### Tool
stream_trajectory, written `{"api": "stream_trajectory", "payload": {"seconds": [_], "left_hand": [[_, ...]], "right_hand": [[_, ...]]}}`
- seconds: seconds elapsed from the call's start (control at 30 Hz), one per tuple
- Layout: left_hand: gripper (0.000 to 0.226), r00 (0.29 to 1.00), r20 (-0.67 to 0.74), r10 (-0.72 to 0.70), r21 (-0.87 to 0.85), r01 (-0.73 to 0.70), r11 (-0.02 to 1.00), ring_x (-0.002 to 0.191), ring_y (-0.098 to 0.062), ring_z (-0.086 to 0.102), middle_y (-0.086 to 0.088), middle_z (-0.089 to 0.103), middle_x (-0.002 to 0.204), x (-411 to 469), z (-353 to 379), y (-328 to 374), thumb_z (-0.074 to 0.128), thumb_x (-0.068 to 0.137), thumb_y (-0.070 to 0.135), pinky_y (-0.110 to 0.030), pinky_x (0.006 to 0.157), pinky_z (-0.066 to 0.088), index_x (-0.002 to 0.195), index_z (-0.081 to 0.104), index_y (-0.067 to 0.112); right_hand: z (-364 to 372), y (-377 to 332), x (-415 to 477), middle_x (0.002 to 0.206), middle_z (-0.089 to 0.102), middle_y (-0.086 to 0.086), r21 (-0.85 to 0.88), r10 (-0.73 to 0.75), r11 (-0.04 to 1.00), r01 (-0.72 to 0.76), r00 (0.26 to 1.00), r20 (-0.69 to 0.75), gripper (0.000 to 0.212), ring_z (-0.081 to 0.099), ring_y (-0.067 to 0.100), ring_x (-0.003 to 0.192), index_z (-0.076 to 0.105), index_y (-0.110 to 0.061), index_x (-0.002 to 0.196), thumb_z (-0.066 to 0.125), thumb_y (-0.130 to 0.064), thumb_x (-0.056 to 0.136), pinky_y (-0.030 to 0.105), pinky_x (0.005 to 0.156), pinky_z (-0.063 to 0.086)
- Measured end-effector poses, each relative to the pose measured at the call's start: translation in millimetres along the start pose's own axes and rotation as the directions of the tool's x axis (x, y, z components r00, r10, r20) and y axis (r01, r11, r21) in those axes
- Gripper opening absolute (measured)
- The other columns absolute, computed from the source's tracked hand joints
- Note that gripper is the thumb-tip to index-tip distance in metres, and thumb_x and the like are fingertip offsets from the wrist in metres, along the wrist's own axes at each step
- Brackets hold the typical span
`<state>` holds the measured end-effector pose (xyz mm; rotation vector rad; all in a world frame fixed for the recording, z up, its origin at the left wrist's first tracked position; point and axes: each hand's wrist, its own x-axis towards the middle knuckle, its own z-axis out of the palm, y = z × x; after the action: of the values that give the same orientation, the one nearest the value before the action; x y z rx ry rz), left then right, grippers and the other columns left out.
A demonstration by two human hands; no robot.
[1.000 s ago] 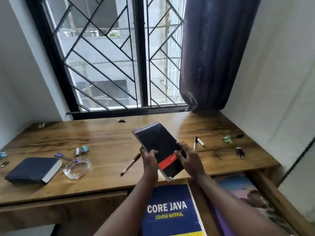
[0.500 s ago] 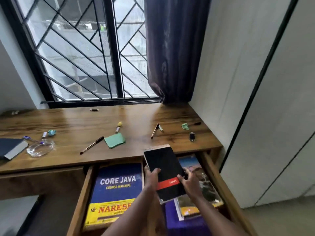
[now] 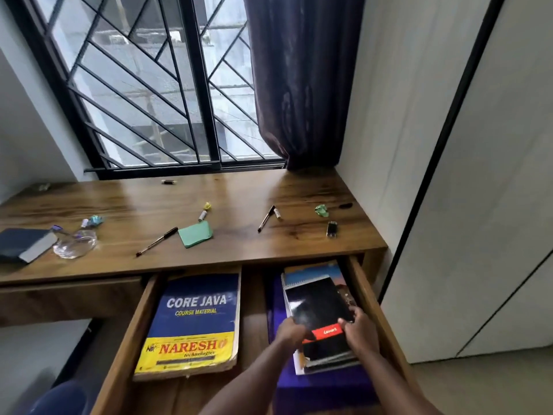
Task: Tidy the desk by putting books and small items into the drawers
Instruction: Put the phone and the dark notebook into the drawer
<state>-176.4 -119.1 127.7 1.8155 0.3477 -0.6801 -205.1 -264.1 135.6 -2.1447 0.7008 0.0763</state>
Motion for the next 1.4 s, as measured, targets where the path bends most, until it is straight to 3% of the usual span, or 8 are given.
{"api": "stream_trajectory", "payload": {"seconds": [0.27, 0.4, 0.6, 0.73, 0.83, 0.97, 1.33, 1.4], "left_hand": [[0.050, 0.996, 0.078, 0.045, 0.157, -0.057, 0.986, 0.073, -0.014, 0.060, -0.004, 0.058, 0.095, 13.6, 9.0, 8.7, 0.072, 0.069, -0.006, -0.016, 0.045, 0.049, 0.110, 0.051, 0.013], [0.070, 0.996, 0.074, 0.054, 0.300, -0.074, 0.951, 0.117, -0.025, 0.050, -0.009, 0.037, 0.132, 25.9, 16.0, 9.0, 0.071, 0.076, 0.002, -0.030, 0.094, 0.052, 0.134, 0.035, 0.017], [0.119, 0.996, 0.049, 0.075, 0.491, -0.090, 0.867, 0.138, -0.028, 0.023, -0.013, 0.011, 0.148, 26.6, 30.5, 4.4, 0.082, 0.068, 0.018, -0.028, 0.117, 0.026, 0.151, -0.003, 0.006], [0.104, 0.975, 0.100, 0.199, 0.649, -0.215, 0.729, 0.130, -0.029, 0.033, -0.014, 0.020, 0.143, 30.0, 38.2, -3.8, 0.076, 0.076, 0.026, -0.035, 0.112, 0.035, 0.151, 0.005, 0.013], [0.056, 0.943, 0.106, 0.314, 0.625, -0.309, 0.717, 0.096, -0.017, 0.053, -0.010, 0.042, 0.124, 24.6, 41.7, -2.1, 0.054, 0.095, 0.020, -0.036, 0.080, 0.057, 0.141, 0.023, 0.010], [0.081, 0.934, 0.129, 0.333, 0.690, -0.325, 0.647, 0.135, -0.029, 0.032, -0.013, 0.017, 0.151, 29.6, 37.2, -14.4, 0.067, 0.086, 0.020, -0.037, 0.115, 0.031, 0.148, 0.016, 0.010], [0.052, 0.952, 0.101, 0.288, 0.718, -0.270, 0.641, 0.143, -0.033, 0.020, -0.010, 0.038, 0.144, -5.0, 10.9, -13.4, 0.057, 0.090, 0.037, -0.042, 0.119, 0.018, 0.136, 0.043, 0.018], [0.062, 0.954, 0.088, 0.288, 0.782, -0.245, 0.574, 0.146, -0.035, 0.007, -0.013, 0.018, 0.155, -10.6, -2.8, -12.8, 0.053, 0.093, 0.035, -0.041, 0.120, 0.017, 0.146, 0.031, 0.011]], "right_hand": [[1.6, -6.2, 18.3, 0.112, 0.066, 0.010, -0.251, 0.037, 0.966, -0.062, 0.994, -0.104, 0.024, 0.064, 0.025, 0.104, 0.057, -0.008, 0.115, 0.051, -0.021, 0.095, 0.024, 0.069, 0.042], [6.5, -5.9, 21.9, 0.110, 0.065, 0.010, -0.283, 0.024, 0.957, -0.062, 0.990, -0.136, 0.022, 0.063, 0.025, 0.102, 0.056, -0.009, 0.115, 0.049, -0.018, 0.096, 0.024, 0.067, 0.037], [6.9, -8.6, 28.2, 0.115, 0.060, 0.011, -0.379, -0.041, 0.925, -0.015, 0.989, -0.140, 0.024, 0.061, 0.025, 0.105, 0.054, -0.009, 0.117, 0.045, -0.017, 0.096, 0.025, 0.068, 0.037], [12.1, -7.4, 29.1, 0.120, 0.058, 0.011, -0.443, -0.066, 0.896, -0.008, 0.986, -0.151, 0.028, 0.061, 0.025, 0.106, 0.051, -0.008, 0.121, 0.041, -0.016, 0.097, 0.029, 0.076, 0.049], [16.3, -4.9, 26.0, 0.123, 0.055, 0.012, -0.475, -0.086, 0.880, 0.002, 0.984, -0.155, 0.033, 0.061, 0.022, 0.107, 0.047, -0.007, 0.127, 0.042, -0.019, 0.097, 0.024, 0.077, 0.051], [20.1, -1.7, 21.5, 0.125, 0.054, 0.013, -0.504, -0.124, 0.863, 0.035, 0.982, -0.144, 0.038, 0.059, 0.021, 0.109, 0.044, -0.006, 0.132, 0.045, -0.021, 0.097, 0.023, 0.082, 0.052], [22.7, -18.4, -1.0, 0.130, 0.047, 0.013, -0.553, -0.194, 0.827, 0.105, 0.975, -0.105, 0.041, 0.055, 0.022, 0.112, 0.044, -0.009, 0.131, 0.052, -0.022, 0.093, 0.026, 0.088, 0.050], [30.3, -28.9, -6.6, 0.131, 0.046, 0.013, -0.554, -0.234, 0.819, 0.153, 0.969, -0.078, 0.042, 0.054, 0.022, 0.113, 0.042, -0.008, 0.131, 0.051, -0.024, 0.093, 0.025, 0.089, 0.050]]}}
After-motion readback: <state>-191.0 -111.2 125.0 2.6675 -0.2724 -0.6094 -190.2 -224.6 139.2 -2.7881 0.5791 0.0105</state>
